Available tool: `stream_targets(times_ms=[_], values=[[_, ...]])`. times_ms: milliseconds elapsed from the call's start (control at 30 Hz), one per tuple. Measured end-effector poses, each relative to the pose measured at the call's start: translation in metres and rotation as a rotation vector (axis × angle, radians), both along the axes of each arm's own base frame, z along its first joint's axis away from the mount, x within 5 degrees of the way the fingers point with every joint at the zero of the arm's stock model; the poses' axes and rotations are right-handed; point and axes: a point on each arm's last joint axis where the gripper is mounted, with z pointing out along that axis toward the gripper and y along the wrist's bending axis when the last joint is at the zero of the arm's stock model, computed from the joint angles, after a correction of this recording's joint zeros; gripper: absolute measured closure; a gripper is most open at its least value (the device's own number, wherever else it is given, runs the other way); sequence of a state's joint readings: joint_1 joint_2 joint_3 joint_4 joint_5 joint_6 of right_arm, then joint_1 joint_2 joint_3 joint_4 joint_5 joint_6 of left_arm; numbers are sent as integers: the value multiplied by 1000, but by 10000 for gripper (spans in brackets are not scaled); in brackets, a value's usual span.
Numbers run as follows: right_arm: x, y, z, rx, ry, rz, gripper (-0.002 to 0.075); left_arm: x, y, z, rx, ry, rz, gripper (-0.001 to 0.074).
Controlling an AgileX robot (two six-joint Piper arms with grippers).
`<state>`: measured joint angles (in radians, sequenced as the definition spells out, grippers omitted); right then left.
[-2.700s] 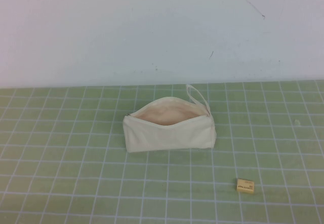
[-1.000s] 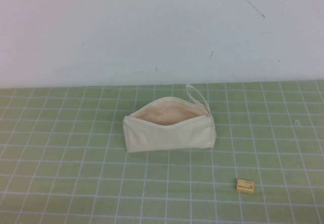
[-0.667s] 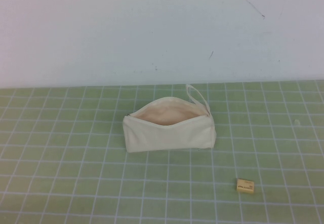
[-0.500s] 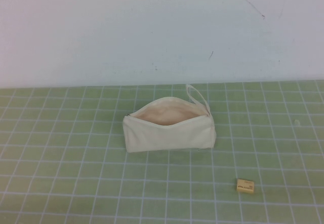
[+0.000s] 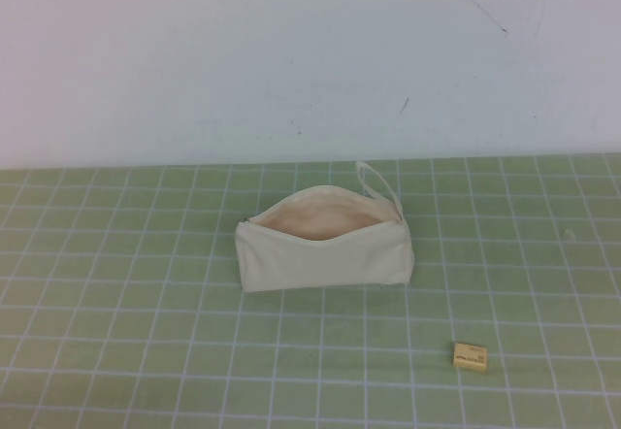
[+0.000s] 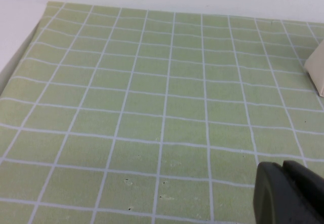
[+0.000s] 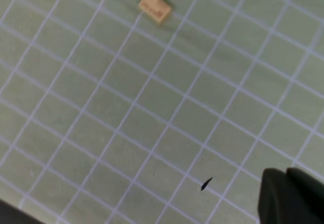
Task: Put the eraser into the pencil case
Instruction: Pick up the eraser from the table
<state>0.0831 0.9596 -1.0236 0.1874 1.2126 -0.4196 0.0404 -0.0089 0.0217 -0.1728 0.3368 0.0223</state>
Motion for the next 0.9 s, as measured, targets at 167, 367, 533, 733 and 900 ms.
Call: stream_targets(times_ms=[167,367,533,733,900], values=[[34,24,-19,-85,114,146,727,0,0,0,0,0,0,739],[73,74,-50,-231,182,382,727,0,0,0,0,0,0,739],[101,106,-72,-267,96,541,701,0,0,0,0,0,0,739],[126,125,-106,-275,108,597,424,0,0,0,0,0,0,739],[142,134,-135,-292,114,638,240,0,0,0,0,0,0,739]])
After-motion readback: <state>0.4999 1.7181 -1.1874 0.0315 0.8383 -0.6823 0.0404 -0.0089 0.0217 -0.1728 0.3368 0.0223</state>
